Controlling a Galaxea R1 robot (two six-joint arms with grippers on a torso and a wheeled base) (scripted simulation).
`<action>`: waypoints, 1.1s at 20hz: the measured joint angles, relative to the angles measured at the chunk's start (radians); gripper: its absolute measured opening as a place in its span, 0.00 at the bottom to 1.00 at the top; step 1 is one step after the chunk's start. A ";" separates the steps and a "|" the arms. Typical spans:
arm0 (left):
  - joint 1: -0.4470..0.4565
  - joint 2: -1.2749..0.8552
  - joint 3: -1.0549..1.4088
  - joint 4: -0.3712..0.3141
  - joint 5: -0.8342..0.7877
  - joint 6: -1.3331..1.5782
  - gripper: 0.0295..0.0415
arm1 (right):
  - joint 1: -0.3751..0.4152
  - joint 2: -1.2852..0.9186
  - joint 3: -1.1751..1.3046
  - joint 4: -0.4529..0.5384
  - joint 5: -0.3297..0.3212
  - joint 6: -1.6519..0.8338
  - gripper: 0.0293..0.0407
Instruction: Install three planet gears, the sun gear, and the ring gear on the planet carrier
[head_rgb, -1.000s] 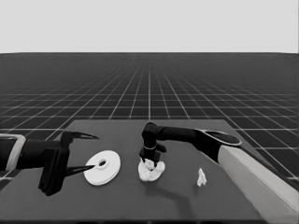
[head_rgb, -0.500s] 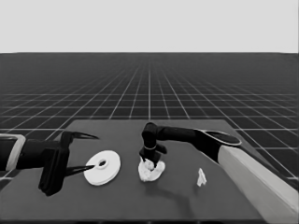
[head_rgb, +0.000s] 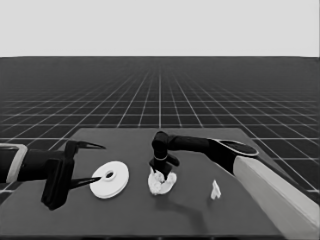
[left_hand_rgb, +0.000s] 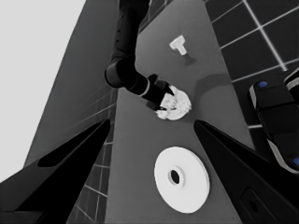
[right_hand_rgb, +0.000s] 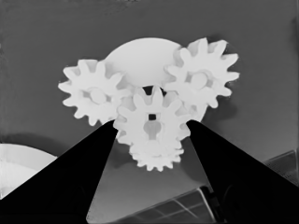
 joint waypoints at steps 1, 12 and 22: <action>0.000 0.000 0.000 0.000 0.000 0.000 0.75 | 0.000 0.000 0.000 0.000 0.000 0.010 0.17; 0.000 0.000 0.000 0.000 0.000 0.000 0.75 | 0.000 0.000 0.000 0.000 0.000 0.126 0.17; 0.000 0.000 0.000 0.000 0.000 0.000 0.75 | 0.000 0.000 0.000 0.000 0.000 0.230 0.17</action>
